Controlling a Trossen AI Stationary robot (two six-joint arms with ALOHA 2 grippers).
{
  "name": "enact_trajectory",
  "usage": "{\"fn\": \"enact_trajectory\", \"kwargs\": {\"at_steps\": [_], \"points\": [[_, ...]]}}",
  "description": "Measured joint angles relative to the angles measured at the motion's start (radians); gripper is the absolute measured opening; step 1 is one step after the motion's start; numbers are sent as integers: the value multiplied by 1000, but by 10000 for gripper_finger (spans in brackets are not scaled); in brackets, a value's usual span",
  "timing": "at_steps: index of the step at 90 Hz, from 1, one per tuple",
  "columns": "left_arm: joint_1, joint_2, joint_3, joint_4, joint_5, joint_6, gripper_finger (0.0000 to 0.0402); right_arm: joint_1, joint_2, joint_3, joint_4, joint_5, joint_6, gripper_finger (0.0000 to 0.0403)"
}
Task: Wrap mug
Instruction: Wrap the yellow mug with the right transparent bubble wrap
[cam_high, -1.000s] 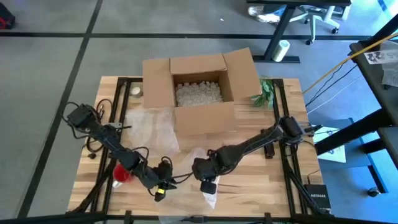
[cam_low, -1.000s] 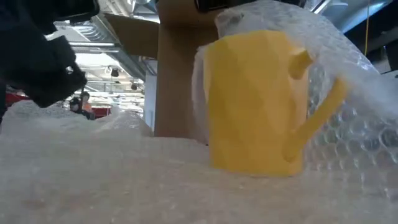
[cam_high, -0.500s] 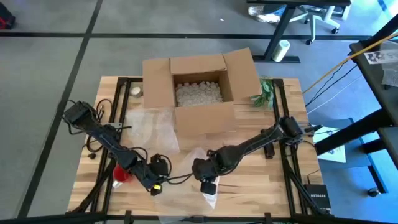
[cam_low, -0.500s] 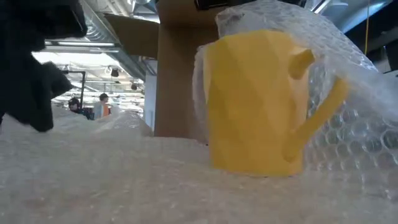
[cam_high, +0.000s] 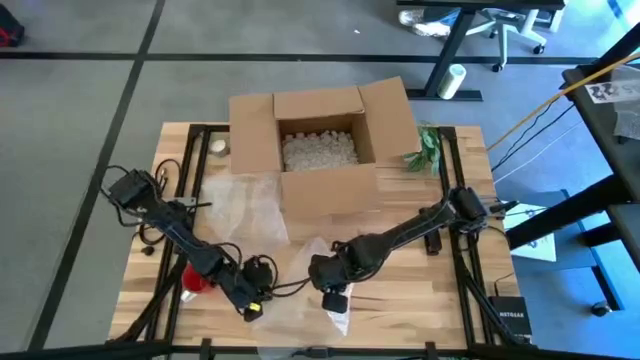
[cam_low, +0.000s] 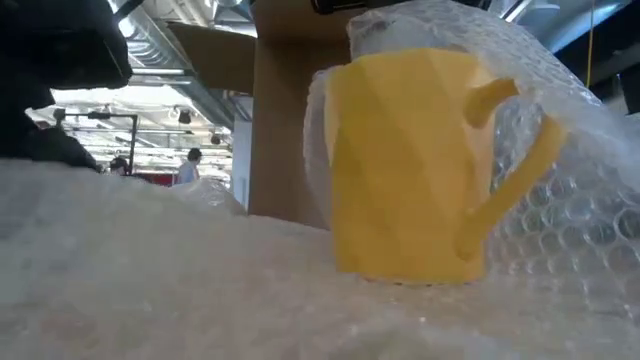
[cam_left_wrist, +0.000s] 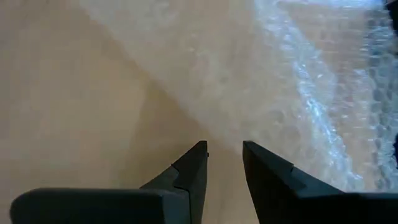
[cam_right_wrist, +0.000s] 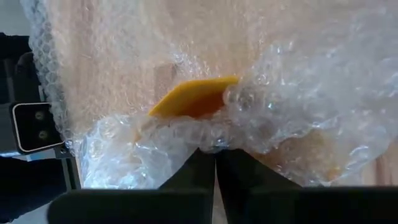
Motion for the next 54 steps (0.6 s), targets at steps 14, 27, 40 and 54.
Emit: {"fn": "enact_trajectory", "kwargs": {"at_steps": [14, 27, 40, 54], "points": [[44, 0, 0, 184, -39, 145, 68, 0, 0, 0, 12, 0, 0, 0], [106, 0, 0, 271, -41, 243, 23, 0, 0, 0, 17, 11, 1, 0], [155, 0, 0, 375, -42, 314, 4, 0, 0, 0, 16, 16, 2, 0], [187, 0, 0, 522, -42, 407, 1, 0, -1, 0, 16, 16, 2, 0]]}}
